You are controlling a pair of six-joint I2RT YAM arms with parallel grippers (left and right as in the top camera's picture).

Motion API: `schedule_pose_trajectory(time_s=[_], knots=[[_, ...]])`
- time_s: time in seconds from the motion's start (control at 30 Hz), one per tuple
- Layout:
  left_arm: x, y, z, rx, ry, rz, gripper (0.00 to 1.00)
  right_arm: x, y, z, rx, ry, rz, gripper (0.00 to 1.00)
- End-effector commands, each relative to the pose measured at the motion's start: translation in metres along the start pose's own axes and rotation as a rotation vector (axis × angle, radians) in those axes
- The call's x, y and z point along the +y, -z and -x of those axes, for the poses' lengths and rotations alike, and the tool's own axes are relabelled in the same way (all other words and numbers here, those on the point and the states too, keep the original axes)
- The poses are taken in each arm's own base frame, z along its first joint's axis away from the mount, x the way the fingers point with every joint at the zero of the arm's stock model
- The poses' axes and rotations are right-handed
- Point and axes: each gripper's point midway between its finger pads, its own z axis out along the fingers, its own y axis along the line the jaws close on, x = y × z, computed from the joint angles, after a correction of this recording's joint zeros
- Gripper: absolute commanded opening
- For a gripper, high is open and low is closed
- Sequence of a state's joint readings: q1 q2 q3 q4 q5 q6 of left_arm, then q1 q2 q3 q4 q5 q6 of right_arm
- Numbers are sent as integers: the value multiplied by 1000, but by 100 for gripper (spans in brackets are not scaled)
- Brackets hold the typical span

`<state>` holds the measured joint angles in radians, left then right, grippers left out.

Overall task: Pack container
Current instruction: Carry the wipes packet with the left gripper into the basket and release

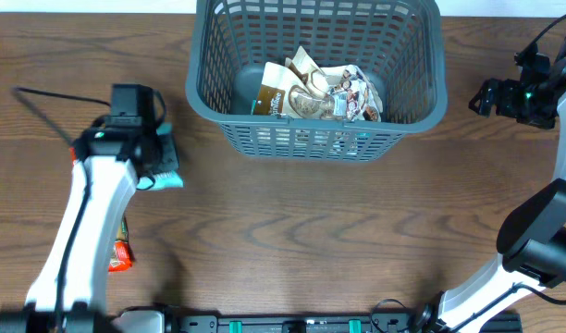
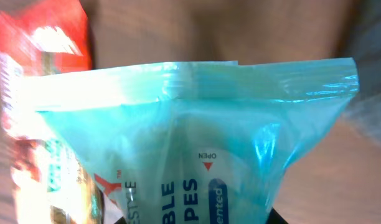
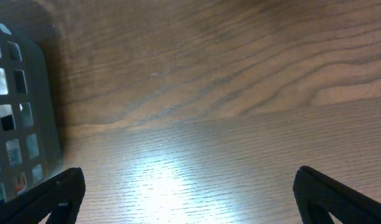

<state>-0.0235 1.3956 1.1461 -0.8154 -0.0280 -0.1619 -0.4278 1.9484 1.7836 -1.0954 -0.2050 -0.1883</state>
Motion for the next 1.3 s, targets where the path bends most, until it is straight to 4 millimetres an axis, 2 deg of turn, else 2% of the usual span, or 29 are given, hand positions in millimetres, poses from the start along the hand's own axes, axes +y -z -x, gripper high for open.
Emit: schedule_pose_trajectory(time_s=[0.0, 0.13, 0.23, 0.33, 0.43, 0.57, 0.7, 0.9, 1.03, 1.27], knots=[[-2, 50, 32, -176, 35, -36, 6, 2, -2, -2, 8, 13, 3, 99], [-7, 107, 60, -346, 25, -81, 6, 2, -2, -3, 15, 12, 5, 99], [-24, 152, 82, -469, -91, -115, 6, 2, -2, -3, 15, 12, 5, 99], [-42, 187, 102, -559, -158, -149, 6, 2, -2, -4, 16, 11, 5, 99], [-61, 215, 124, -622, -217, -184, 6, 2, -2, -4, 17, 11, 5, 99], [-113, 232, 149, -654, -378, -314, 6, 2, -2, -4, 17, 12, 5, 99], [-161, 223, 165, -659, -555, -371, 6, 2, -2, -4, 16, 12, 5, 99], [-234, 181, 166, -636, -847, -385, 6, 2, -2, -3, 15, 12, 5, 99], [-255, 156, 157, -618, -1021, -363, 6, 2, -2, -3, 15, 12, 5, 99], [-269, 124, 144, -608, -1368, -295, 6, 2, -2, -3, 15, 12, 5, 99]])
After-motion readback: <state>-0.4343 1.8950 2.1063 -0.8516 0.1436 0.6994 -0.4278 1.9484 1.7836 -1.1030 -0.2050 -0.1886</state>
